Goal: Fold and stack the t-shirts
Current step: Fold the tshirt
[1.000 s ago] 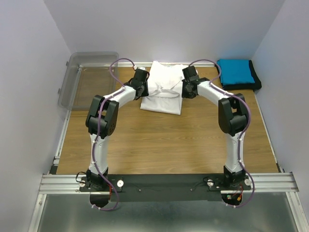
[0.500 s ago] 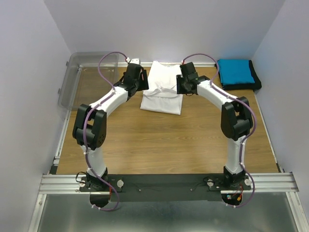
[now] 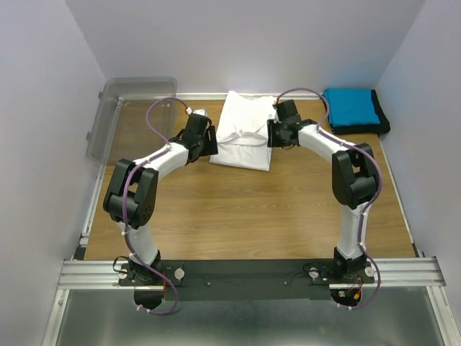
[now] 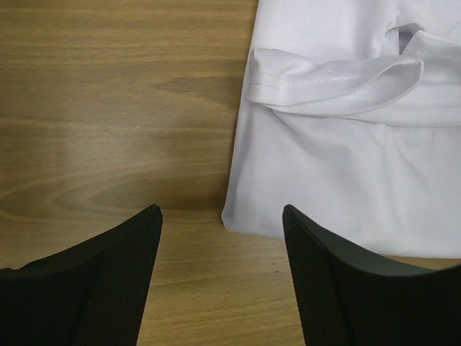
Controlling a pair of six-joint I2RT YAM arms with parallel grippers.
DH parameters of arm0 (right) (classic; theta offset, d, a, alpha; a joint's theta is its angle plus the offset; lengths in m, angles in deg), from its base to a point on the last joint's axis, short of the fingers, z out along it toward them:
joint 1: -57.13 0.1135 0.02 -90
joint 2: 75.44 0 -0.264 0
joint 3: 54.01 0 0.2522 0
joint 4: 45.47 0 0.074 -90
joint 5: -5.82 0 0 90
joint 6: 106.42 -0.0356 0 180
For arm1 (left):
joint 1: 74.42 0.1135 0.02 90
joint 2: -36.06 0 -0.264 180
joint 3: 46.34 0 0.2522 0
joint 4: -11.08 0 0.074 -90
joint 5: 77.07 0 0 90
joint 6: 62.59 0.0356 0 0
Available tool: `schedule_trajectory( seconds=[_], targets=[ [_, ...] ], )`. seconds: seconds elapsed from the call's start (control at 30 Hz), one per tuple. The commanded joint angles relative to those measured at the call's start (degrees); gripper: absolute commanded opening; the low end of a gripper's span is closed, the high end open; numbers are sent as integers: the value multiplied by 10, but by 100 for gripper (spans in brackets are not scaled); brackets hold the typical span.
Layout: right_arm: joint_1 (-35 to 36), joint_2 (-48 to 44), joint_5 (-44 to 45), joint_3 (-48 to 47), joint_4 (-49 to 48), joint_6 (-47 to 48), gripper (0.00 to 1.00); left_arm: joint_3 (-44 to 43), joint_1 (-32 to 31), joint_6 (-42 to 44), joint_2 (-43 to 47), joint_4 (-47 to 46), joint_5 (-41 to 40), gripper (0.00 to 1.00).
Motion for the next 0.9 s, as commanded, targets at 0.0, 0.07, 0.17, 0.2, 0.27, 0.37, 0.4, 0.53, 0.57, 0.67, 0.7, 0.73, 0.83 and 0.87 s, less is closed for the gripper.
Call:
schedule_trajectory(
  seconds=[0.0,0.07,0.17,0.2,0.27,0.37,0.4,0.53,0.57,0.67,0.7,0.73,0.83,0.87],
  targets=[
    [0,-31,-37,70,1,-64,47,-2,-3,-11,-23,-11,21,76],
    [-4,-47,-54,107,1,-97,46,-7,-2,-8,-33,-8,22,74],
    [-7,-65,-88,157,-19,-138,46,-12,-2,-5,-45,-6,19,73],
    [-7,-75,-99,168,-37,-148,46,-14,-2,-4,-48,-5,19,73],
    [-7,-83,-124,191,-56,-177,46,-15,-3,-3,-56,-5,22,72],
    [-7,-91,-140,229,-85,-207,46,-20,-2,-4,-66,-5,22,71],
    [-7,-92,-140,229,-91,-213,46,-20,-3,-3,-69,-5,22,71],
    [-7,-108,-124,249,-105,-224,45,-22,-3,-1,-79,-4,18,71],
    [-7,-115,-121,253,-107,-224,45,-23,-2,-1,-83,-5,16,71],
    [-7,-129,-106,261,-109,-228,45,-23,-2,0,-92,-6,18,69],
    [-7,-134,-100,263,-110,-227,45,-23,-3,-1,-93,-6,21,67],
    [-7,-137,-96,266,-110,-227,45,-22,-3,-1,-95,-6,22,66],
    [-8,-143,-95,271,-110,-218,45,-20,-2,-2,-100,-5,27,61],
    [-7,-148,-95,277,-109,-218,45,-19,-2,-3,-100,-4,30,57]
  ],
)
